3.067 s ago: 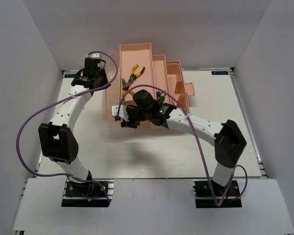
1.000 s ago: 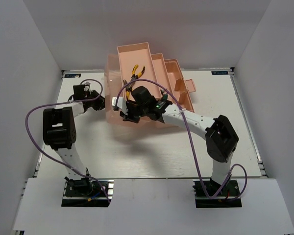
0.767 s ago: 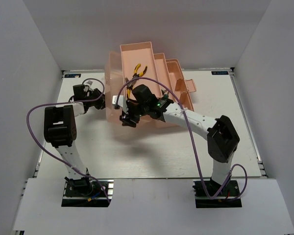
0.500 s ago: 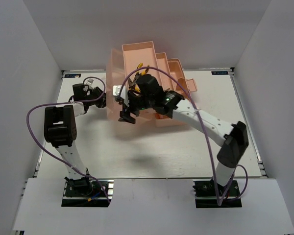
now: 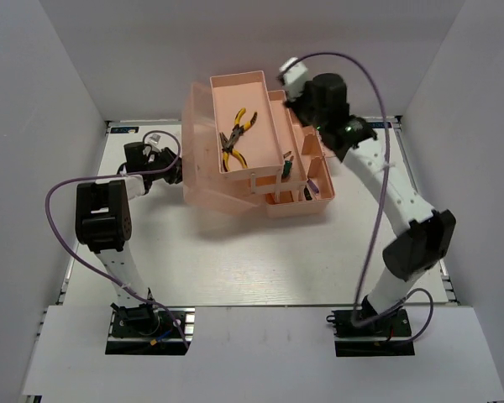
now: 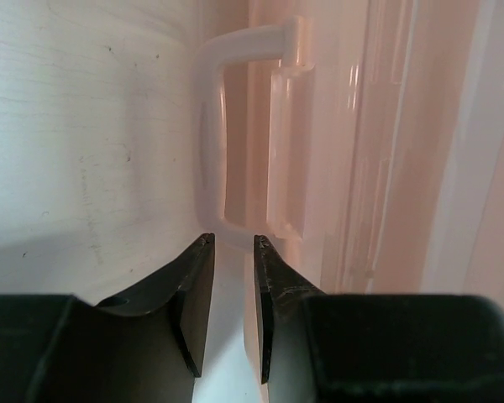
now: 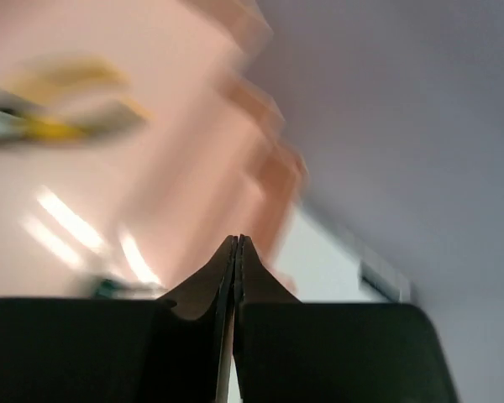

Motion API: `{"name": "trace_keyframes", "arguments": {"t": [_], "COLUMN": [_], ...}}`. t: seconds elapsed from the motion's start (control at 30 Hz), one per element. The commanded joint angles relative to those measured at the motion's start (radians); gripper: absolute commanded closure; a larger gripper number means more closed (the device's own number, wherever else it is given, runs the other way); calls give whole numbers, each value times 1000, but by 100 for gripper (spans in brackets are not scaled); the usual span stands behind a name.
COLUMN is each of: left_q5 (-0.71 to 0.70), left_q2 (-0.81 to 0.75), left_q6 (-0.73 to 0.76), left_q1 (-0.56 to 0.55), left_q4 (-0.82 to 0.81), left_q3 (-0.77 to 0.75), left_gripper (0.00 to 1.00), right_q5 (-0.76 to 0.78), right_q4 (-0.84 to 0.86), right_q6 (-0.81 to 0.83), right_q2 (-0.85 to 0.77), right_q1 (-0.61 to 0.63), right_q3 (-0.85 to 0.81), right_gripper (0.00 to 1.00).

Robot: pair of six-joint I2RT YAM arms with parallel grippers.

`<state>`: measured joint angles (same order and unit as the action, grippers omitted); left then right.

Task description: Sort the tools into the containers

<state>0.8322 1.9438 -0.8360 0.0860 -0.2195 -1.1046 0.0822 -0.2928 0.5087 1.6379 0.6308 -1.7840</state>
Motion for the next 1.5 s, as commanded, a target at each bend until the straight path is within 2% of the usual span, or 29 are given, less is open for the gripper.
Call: {"name": "trace_keyframes", "arguments": {"t": [0.0, 0.03, 0.17, 0.2, 0.23, 0.37, 0.47, 0.67, 0.9, 1.23, 1.4, 1.47], "left_q5": [58, 58, 58, 58, 58, 67, 67, 97, 116, 116, 105, 105], "left_q2": [-31, -42, -51, -51, -51, -72, -82, -71, -39, 30, 72, 72], "left_q6": [-20, -20, -11, -11, -11, -2, -2, -11, -11, -31, -31, -31], "left_q1": [-17, -17, -17, -17, -17, -28, -37, -92, -193, -377, -439, -439], "left_q4": [-32, -32, 8, 18, 19, 29, 29, 40, 63, 83, 92, 92], "left_q3": [-66, -66, -107, -121, -121, -158, -167, -238, -350, -391, -391, -391], "left_gripper": [64, 64, 64, 64, 64, 63, 63, 62, 60, 60, 60, 60], "right_q5": [188, 168, 9, -109, -146, -301, -479, -671, -716, -702, -648, -558], "right_q4": [-264, -287, -429, -442, -450, -586, -623, -626, -615, -577, -553, -528], "right_q6": [-177, -197, -237, -240, -233, -187, -188, -216, -234, -280, -298, -320], "right_q2": [123, 135, 210, 235, 259, 361, 381, 401, 415, 402, 379, 347], "right_q1": [-224, -305, -405, -417, -445, -468, -477, -473, -474, -479, -482, -490], "right_q3": [-35, -25, 23, 28, 28, -28, -32, -22, -31, 6, 31, 44], "right_gripper": [100, 100, 100, 100, 100, 98, 98, 93, 93, 93, 93, 93]}}
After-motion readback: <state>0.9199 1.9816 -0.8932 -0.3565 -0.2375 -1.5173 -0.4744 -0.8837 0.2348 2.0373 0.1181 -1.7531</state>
